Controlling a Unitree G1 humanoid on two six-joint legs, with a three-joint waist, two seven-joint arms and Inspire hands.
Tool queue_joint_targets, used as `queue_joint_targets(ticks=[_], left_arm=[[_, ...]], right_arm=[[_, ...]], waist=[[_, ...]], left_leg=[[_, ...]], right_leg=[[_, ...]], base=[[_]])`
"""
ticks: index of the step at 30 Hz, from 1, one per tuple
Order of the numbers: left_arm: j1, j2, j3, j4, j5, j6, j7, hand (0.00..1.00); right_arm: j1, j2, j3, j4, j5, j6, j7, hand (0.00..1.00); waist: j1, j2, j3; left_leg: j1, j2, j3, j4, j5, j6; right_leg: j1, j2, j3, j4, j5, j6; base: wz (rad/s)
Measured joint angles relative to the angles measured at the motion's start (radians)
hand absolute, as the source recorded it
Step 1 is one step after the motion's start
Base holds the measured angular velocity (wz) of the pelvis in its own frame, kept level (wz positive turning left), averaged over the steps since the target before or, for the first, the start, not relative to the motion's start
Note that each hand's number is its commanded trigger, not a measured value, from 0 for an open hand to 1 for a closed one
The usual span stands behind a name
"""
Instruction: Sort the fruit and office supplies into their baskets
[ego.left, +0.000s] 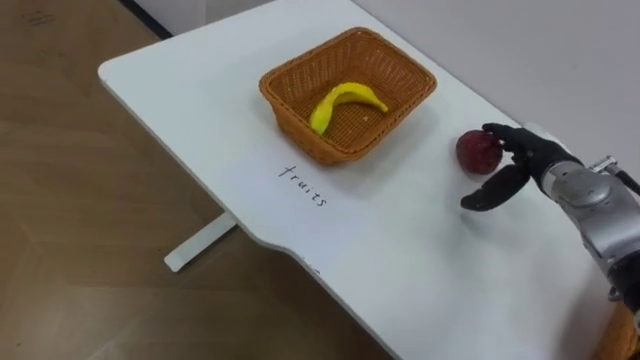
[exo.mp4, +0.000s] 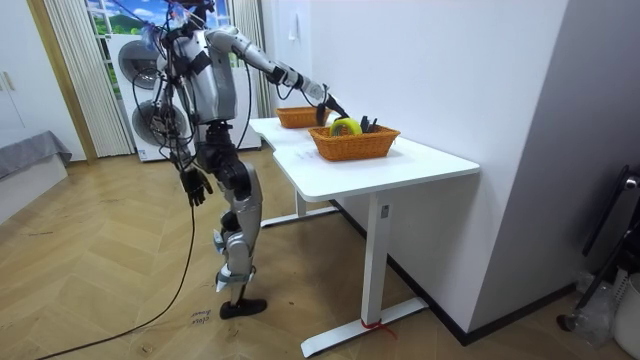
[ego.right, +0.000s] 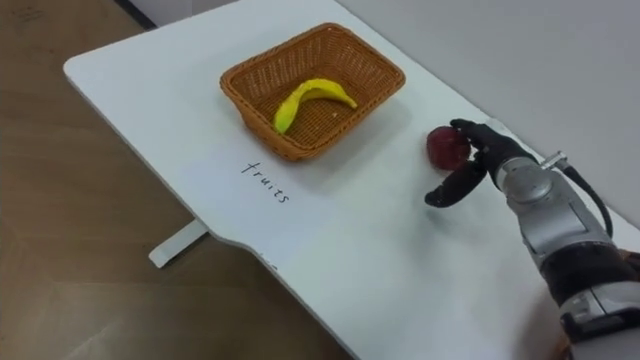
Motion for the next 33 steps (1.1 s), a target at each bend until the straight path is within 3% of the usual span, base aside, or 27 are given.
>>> queue_joint_targets(ticks=[4,10,16,33], left_arm=[[-0.012,0.004,-0.019,0.019,-0.01,-0.012,0.01,0.0],[-0.019,0.003,-0.02,0.031,-0.028,-0.028,0.018,0.0],[-0.021,0.002,-0.02,0.057,-0.028,-0.029,0.019,0.0],[-0.058,0.002,-0.02,0.08,-0.029,-0.054,0.019,0.0]], right_arm=[[-0.036,0.0,0.006,0.055,-0.021,-0.004,-0.014,0.0],[-0.048,0.0,0.008,0.072,-0.025,-0.003,-0.018,0.0],[-0.051,0.0,0.008,0.072,-0.025,-0.001,-0.018,0.0],[-0.108,0.001,0.018,0.109,-0.02,0.0,-0.062,0.0]], waist=[[-0.001,0.0,0.0001],[0.002,0.008,0.0063],[0.001,0.007,0.0055],[0.003,0.003,0.0031]], left_leg=[[-0.01,0.0,0.002,-0.002,0.0,0.0],[-0.021,0.004,0.01,-0.006,0.0,0.0],[-0.024,0.011,0.025,-0.011,-0.001,0.0],[-0.039,0.015,0.036,-0.005,-0.001,0.0]], right_leg=[[-0.013,-0.001,0.0,-0.001,0.0,0.0],[-0.03,0.0,0.006,-0.001,0.0,0.0],[-0.041,0.004,0.025,0.0,0.001,-0.001],[-0.06,0.001,0.023,0.007,0.004,-0.007]], base=[[-0.01],[-0.02],[-0.08],[-0.02]])
